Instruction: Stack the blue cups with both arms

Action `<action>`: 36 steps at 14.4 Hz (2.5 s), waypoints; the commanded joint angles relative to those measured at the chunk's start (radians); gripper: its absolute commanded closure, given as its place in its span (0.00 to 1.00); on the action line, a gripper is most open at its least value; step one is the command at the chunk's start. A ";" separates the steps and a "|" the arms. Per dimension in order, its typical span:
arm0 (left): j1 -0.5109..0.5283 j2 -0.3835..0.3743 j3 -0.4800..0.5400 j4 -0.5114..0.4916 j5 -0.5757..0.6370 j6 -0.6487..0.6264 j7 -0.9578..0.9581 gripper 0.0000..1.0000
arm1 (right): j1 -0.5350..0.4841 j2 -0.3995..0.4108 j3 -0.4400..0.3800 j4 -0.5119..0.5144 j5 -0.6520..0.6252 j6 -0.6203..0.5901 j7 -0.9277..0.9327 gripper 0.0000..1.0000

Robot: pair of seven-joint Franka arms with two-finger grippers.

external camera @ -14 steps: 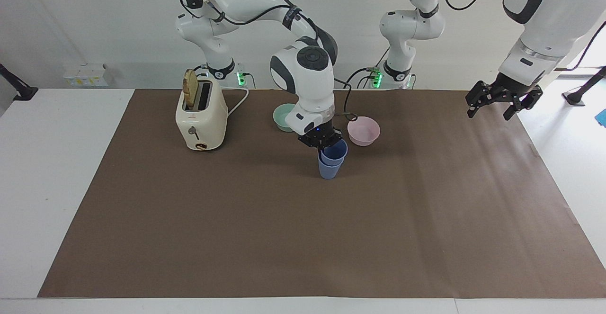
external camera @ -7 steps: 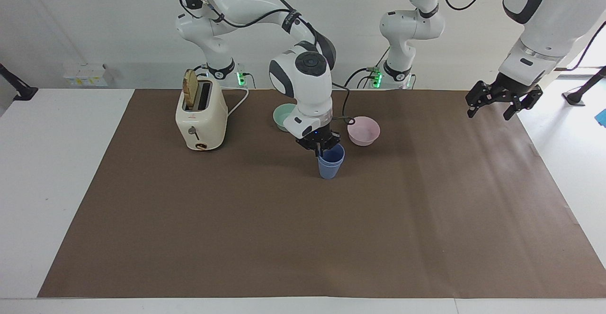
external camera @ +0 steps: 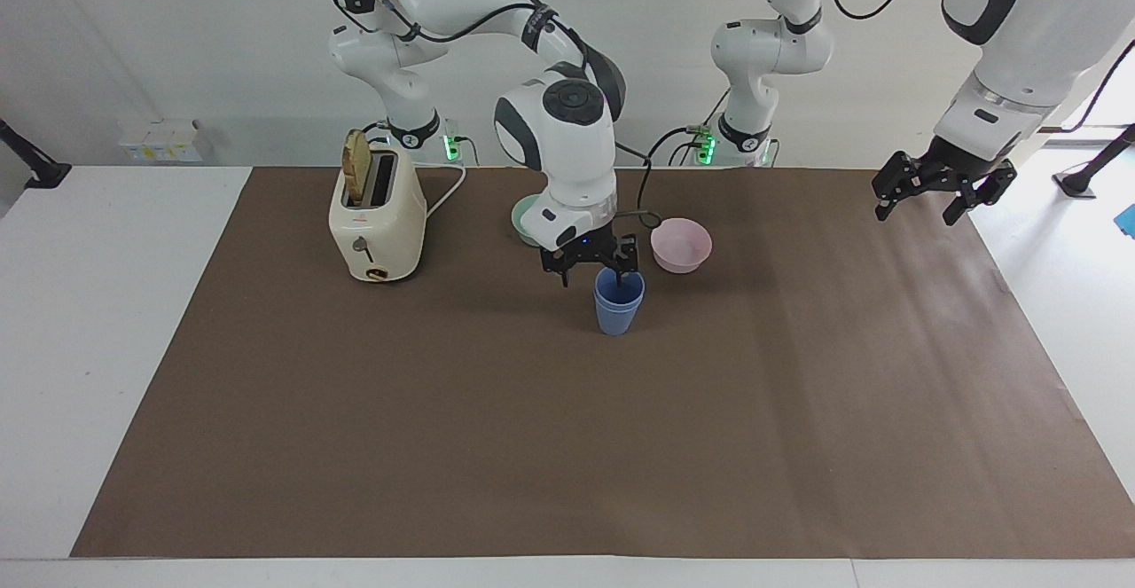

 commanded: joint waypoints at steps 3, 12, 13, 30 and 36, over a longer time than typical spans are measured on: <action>0.010 0.004 -0.008 0.016 0.004 -0.018 0.003 0.00 | -0.066 -0.128 0.000 0.042 -0.037 -0.198 -0.088 0.00; 0.008 0.004 -0.008 0.016 0.004 -0.018 0.000 0.00 | -0.313 -0.254 0.001 0.113 -0.023 -0.473 -0.439 0.00; 0.008 0.004 -0.008 0.016 0.004 -0.018 0.000 0.00 | -0.345 -0.265 0.000 0.113 -0.015 -0.483 -0.471 0.00; 0.005 0.004 -0.008 0.016 0.004 -0.018 -0.002 0.00 | -0.556 -0.418 -0.009 -0.142 0.084 -0.322 -0.640 0.00; 0.007 0.004 -0.008 0.016 0.004 -0.020 0.000 0.00 | -0.564 -0.418 -0.009 -0.140 0.084 -0.322 -0.639 0.00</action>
